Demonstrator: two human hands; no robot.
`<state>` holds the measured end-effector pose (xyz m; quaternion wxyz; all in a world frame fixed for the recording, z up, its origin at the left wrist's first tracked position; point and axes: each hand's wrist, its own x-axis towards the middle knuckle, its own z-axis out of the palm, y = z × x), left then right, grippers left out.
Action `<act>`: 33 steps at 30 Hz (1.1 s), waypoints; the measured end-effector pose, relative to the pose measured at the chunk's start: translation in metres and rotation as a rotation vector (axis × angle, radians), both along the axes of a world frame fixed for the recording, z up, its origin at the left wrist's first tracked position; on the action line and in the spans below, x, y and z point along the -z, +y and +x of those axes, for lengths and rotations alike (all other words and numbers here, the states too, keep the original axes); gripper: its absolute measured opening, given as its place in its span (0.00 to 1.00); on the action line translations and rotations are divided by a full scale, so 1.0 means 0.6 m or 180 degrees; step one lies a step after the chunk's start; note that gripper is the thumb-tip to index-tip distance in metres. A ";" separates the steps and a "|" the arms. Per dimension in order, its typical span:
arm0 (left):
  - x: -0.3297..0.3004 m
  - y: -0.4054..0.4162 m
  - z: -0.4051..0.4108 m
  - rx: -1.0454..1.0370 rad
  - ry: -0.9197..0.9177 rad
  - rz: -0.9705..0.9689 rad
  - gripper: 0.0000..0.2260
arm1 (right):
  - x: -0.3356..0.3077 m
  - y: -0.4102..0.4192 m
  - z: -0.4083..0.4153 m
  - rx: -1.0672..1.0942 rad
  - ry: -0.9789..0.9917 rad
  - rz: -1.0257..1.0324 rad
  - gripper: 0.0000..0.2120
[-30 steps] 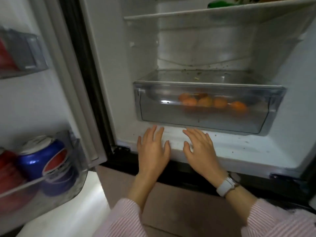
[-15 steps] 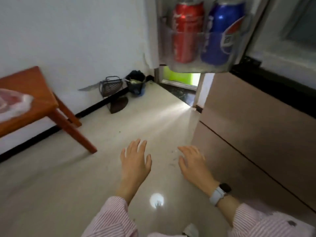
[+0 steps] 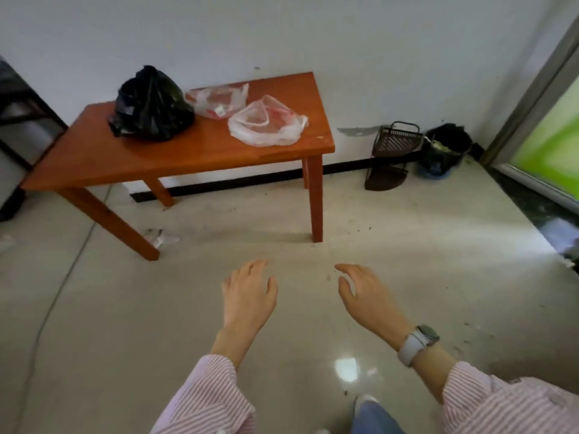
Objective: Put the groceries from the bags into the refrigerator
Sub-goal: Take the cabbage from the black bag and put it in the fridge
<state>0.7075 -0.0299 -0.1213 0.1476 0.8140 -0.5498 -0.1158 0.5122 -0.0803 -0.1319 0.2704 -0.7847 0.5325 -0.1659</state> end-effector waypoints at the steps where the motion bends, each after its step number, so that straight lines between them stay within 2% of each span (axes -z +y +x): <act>1: -0.001 -0.013 0.030 -0.0074 0.0012 0.0034 0.19 | -0.003 -0.021 0.035 -0.0105 -0.0032 0.0036 0.27; 7: -0.011 -0.146 0.202 -0.0346 0.0168 -0.0178 0.18 | -0.007 -0.195 0.234 -0.0640 -0.0138 -0.0069 0.17; 17: -0.084 -0.490 0.520 -0.0710 0.0044 -0.0567 0.17 | -0.071 -0.578 0.573 -0.1174 -0.0375 -0.0312 0.19; 24: -0.082 -0.615 0.724 -0.0931 0.0176 -0.0936 0.17 | -0.083 -0.744 0.796 -0.1405 -0.0476 -0.0443 0.18; 30: -0.058 -0.774 0.944 -0.0523 -0.0059 -0.1279 0.20 | -0.079 -0.888 1.016 -0.1313 -0.0704 -0.0646 0.19; 33: -0.051 -0.874 1.053 -0.0100 -0.0127 -0.0986 0.27 | -0.075 -0.961 1.129 -0.1096 -0.0751 -0.0740 0.20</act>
